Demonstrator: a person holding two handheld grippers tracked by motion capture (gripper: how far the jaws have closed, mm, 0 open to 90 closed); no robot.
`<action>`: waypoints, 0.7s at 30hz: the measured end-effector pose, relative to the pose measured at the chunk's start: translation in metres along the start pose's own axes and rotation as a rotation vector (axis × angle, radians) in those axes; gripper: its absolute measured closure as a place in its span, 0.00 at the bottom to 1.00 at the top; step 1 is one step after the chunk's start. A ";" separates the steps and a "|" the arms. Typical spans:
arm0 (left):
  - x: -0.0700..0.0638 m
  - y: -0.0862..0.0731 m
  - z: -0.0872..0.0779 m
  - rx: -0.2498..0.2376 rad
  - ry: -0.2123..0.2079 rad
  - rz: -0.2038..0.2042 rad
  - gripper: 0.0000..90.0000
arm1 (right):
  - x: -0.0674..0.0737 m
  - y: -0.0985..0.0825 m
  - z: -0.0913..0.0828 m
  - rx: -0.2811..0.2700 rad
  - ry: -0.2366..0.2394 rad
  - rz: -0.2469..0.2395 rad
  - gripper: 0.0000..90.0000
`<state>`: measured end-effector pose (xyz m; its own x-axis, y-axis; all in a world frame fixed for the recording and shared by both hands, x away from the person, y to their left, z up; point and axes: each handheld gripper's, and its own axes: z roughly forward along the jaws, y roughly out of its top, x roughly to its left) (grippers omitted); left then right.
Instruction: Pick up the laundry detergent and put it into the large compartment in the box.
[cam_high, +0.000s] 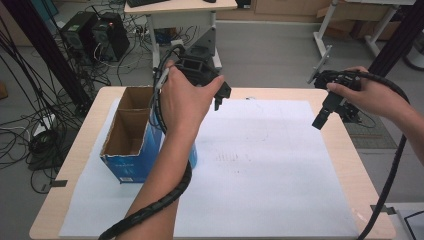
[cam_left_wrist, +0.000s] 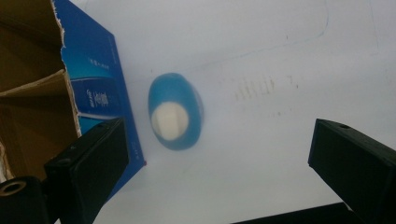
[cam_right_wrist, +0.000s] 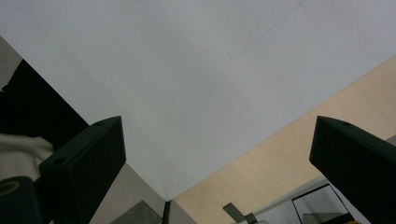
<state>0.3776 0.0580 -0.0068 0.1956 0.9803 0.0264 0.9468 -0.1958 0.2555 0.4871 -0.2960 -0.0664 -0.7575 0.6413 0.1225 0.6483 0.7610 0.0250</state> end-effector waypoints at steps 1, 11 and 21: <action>0.002 0.001 0.002 0.002 0.003 -0.012 0.06 | -0.001 -0.001 0.000 -0.004 0.003 0.004 0.04; 0.016 0.010 0.022 0.028 0.011 -0.061 0.06 | 0.000 -0.004 -0.004 -0.004 -0.004 0.003 0.04; 0.026 0.015 0.050 0.062 0.006 -0.099 0.06 | 0.002 -0.005 -0.005 -0.003 -0.011 0.002 0.04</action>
<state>0.4101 0.0793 -0.0510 0.0993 0.9950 0.0103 0.9754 -0.0994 0.1966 0.4823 -0.2990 -0.0608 -0.7569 0.6439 0.1118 0.6501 0.7593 0.0282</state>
